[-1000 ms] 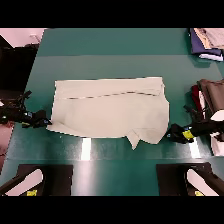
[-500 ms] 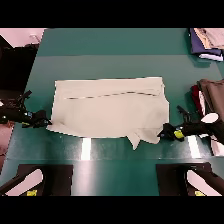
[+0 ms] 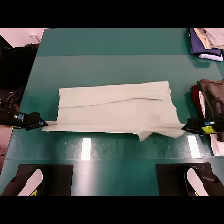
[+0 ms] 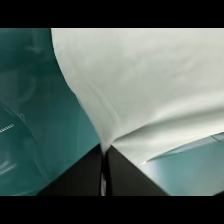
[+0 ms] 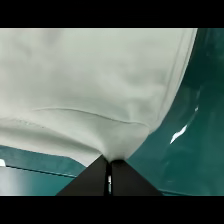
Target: Fold the shirts.
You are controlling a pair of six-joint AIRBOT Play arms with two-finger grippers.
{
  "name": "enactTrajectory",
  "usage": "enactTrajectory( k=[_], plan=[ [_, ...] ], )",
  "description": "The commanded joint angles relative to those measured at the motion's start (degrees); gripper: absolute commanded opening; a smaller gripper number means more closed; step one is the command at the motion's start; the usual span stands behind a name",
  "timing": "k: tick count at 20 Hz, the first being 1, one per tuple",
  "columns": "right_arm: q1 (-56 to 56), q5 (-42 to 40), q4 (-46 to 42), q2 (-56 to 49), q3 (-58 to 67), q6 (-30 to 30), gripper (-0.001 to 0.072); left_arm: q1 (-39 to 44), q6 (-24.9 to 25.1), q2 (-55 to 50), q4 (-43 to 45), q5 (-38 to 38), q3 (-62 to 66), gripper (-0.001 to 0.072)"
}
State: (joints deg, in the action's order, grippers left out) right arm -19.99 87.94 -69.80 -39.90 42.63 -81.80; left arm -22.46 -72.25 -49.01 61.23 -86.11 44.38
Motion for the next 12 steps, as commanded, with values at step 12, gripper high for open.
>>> enactTrajectory(
  k=[12],
  plan=[
    [11.6,-7.7,-2.4,-18.9,20.5,-0.7,0.0014,0.0,-0.8,-0.6,-7.7,12.0,1.5,0.0021]
  ],
)
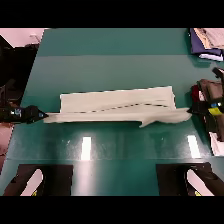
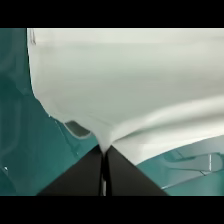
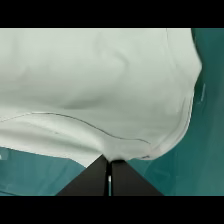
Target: Fold the shirts.
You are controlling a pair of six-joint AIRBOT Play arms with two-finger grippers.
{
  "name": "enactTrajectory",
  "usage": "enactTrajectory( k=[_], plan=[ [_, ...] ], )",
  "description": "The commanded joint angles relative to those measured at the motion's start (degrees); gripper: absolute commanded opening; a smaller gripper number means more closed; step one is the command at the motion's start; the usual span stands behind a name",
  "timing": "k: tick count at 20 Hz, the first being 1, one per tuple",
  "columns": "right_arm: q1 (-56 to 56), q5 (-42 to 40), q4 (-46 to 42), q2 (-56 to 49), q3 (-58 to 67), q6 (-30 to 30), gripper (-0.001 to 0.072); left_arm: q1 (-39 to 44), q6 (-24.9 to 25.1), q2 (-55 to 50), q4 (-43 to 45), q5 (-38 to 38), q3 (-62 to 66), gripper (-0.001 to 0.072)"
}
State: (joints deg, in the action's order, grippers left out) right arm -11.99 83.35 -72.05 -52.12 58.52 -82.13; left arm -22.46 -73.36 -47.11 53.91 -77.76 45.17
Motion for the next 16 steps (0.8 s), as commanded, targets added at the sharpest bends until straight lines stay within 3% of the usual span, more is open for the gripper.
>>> enactTrajectory(
  k=[1,12,16],
  plan=[
    [4.4,-3.7,-0.2,-9.1,6.1,-0.4,0.0014,0.0,0.5,-4.3,-0.4,3.9,1.3,0.0020],
    [6.4,-5.4,-0.1,-29.8,20.5,-1.4,0.0015,0.0,2.0,-27.9,-6.2,8.0,13.3,0.0022],
    [6.4,-8.0,0.1,-32.8,22.3,-1.4,0.0016,5.9,4.9,-32.3,-6.3,11.6,17.7,0.0023]
  ],
)
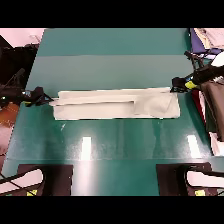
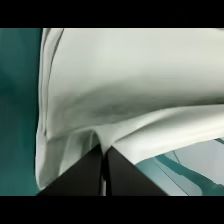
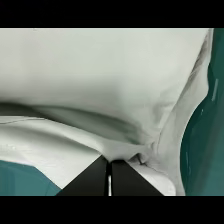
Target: Fold the shirts.
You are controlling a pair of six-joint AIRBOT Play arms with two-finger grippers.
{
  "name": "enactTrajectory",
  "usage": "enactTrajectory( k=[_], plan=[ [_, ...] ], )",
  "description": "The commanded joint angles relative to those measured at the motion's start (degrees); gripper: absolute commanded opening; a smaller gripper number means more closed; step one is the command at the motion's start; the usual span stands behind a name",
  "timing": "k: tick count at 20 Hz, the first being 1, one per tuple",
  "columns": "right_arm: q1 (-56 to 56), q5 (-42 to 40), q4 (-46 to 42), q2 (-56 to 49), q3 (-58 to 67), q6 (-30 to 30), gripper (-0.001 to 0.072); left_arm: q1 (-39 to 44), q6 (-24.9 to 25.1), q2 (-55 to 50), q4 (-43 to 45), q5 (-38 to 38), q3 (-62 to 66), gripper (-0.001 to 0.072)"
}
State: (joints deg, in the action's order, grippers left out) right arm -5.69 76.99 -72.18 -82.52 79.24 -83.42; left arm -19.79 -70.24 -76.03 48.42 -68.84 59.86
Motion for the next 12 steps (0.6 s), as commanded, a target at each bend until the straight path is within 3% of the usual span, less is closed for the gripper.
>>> enactTrajectory(
  k=[1,2,3,4,5,6,10,11,12],
  plan=[
    [0.1,-2.0,0.2,-3.0,1.9,-0.2,0.0016,5.1,1.7,-4.2,-0.4,5.1,4.1,0.0024],
    [0.1,-2.9,0.6,-3.3,1.9,-0.2,0.0017,6.4,1.6,-4.7,0.3,7.5,5.0,0.0026],
    [0.0,-4.0,0.6,-3.4,1.9,-0.2,0.0021,7.0,0.5,-4.9,0.9,10.2,5.8,0.0146],
    [-0.2,-5.7,0.7,-3.4,1.9,-0.2,0.0120,7.0,-2.0,-5.0,0.9,12.3,6.4,0.0408],
    [-0.3,-7.8,0.7,-3.4,1.9,-0.2,0.0429,6.8,-4.6,-5.0,1.1,14.4,7.0,0.0548],
    [-0.4,-9.2,0.8,-3.4,2.0,-0.2,0.0582,6.8,-6.2,-5.0,1.5,15.8,7.7,0.0556],
    [-5.0,-2.0,4.7,-3.4,3.9,2.8,0.0580,6.8,-7.4,-5.0,1.9,9.2,12.0,0.0554],
    [-7.0,1.5,5.8,-3.5,3.6,5.1,0.0580,6.8,-7.3,-5.0,1.8,5.9,12.3,0.0458],
    [-8.9,3.6,6.7,-3.4,2.7,6.8,0.0580,7.0,-7.1,-5.0,1.8,2.8,12.2,0.0211]
  ],
)
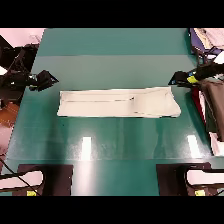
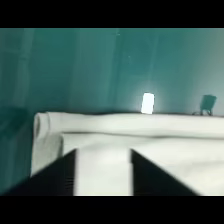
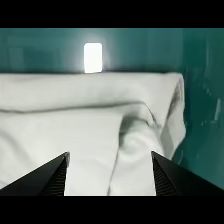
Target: Fold the shirts.
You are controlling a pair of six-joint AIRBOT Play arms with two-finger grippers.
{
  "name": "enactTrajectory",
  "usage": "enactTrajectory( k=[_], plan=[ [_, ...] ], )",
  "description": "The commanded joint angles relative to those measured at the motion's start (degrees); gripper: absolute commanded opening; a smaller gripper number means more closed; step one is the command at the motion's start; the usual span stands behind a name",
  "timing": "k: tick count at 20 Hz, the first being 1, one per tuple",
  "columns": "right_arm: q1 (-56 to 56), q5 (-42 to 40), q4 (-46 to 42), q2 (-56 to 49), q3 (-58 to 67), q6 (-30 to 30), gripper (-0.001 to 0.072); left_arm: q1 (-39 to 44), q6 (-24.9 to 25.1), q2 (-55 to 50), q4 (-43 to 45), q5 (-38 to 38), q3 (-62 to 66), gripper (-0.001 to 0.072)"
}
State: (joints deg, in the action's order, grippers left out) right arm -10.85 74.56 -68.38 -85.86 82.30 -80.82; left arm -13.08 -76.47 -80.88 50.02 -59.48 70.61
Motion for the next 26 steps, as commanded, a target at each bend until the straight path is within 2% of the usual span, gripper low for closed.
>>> enactTrajectory(
  k=[1,3,4,5,7,10,14,15,16,20,23,24,25,26],
  plan=[
    [-5.8,7.1,3.2,-0.1,-1.7,5.2,0.0580,0.6,0.5,-0.1,0.2,-8.5,1.5,0.0024],
    [-9.5,7.0,4.7,-0.1,-5.6,7.2,0.0592,2.0,1.5,-0.1,0.2,-10.6,1.5,0.0024],
    [-11.5,6.3,6.2,-0.2,-8.1,8.7,0.0638,3.0,1.5,-0.1,0.3,-11.2,1.5,0.0023],
    [-13.2,5.4,8.7,-0.2,-10.3,10.8,0.0649,4.4,1.5,-0.1,0.3,-11.6,1.5,0.0023],
    [-16.2,3.5,13.2,-1.3,-13.1,13.9,0.0649,7.5,1.5,-0.1,0.4,-11.5,1.5,0.0024],
    [-18.5,5.0,18.5,-5.6,-12.7,16.9,0.0648,12.5,1.5,-0.1,0.4,-10.6,1.5,0.0024],
    [-15.9,6.5,19.4,-11.0,-9.6,18.4,0.0646,17.9,1.4,-0.1,0.4,-8.4,1.5,0.0023],
    [-15.0,6.6,19.5,-11.8,-9.1,18.6,0.0636,18.9,1.4,-0.1,0.4,-8.0,1.5,0.0024],
    [-14.0,6.4,19.5,-12.4,-9.0,19.0,0.0595,19.7,1.4,-0.1,0.5,-7.6,1.5,0.0023],
    [-10.4,6.6,23.2,-14.9,-9.0,20.3,0.0588,20.6,1.3,-0.1,0.5,-6.9,1.5,0.0024],
    [-8.7,6.4,26.8,-15.8,-9.1,20.9,0.0509,20.6,1.2,-0.1,0.5,-7.0,1.5,0.0023],
    [-8.1,6.5,26.6,-15.8,-9.1,21.1,0.0414,20.6,1.2,-0.1,0.5,-7.0,1.5,0.0023],
    [-7.6,6.5,26.8,-15.7,-9.1,21.7,0.0355,20.6,1.2,-0.1,0.5,-7.0,1.5,0.0023],
    [-7.4,6.6,26.8,-15.7,-9.1,22.2,0.0213,20.6,-0.4,-0.2,0.5,-6.9,1.5,0.0023]
  ],
)
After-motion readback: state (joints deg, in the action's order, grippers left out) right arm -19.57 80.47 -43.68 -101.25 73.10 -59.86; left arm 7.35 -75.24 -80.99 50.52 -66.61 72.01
